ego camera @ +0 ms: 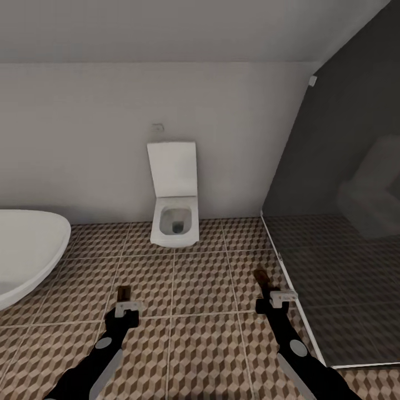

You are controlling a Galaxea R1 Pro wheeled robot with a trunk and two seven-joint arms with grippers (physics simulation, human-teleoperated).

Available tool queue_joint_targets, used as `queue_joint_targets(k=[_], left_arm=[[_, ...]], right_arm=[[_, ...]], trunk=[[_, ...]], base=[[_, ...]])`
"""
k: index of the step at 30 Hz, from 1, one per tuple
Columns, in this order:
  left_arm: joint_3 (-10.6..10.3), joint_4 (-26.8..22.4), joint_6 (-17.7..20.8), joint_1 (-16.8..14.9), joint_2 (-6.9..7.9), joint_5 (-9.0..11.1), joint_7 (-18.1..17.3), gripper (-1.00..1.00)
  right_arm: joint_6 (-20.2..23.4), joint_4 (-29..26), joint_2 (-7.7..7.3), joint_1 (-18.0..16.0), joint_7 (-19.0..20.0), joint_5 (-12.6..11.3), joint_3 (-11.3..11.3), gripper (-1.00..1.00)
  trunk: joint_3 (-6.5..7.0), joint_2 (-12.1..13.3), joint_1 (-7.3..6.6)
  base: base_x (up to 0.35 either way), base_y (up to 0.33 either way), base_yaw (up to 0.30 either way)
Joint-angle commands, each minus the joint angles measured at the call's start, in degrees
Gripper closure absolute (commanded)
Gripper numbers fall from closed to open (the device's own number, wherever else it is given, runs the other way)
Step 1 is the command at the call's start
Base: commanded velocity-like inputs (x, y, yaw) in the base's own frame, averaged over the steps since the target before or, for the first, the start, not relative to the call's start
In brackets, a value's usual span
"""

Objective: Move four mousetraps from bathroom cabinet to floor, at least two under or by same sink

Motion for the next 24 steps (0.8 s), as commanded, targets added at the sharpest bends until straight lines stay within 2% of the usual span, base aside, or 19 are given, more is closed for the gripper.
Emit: queue_joint_targets(k=[1,9,24], left_arm=[[-0.5,0.0,-0.6,-0.1,0.14,0.4,0.7,1.00],[-0.4,2.1,-1.3,-0.1,1.19,0.5,0.7,1.00],[-0.6,2.7,-1.2,-0.1,1.24,0.5,0.8,1.00]], right_arm=[[-0.7,1.3,-0.03,-0.1,-0.4,-0.6,0.4,1.00],[-1.4,8.1,0.07,-0.1,-0.2,-0.6,0.5,1.00],[-1.5,8.9,0.25,-0.1,-0.2,-0.8,0.5,1.00]], trunk=[[-0.09,-0.1,0.03],[-0.09,-0.1,0.03],[-0.09,-0.1,0.03]], base=[[0.000,0.000,0.000],[0.000,0.000,0.000],[0.000,0.000,0.000]])
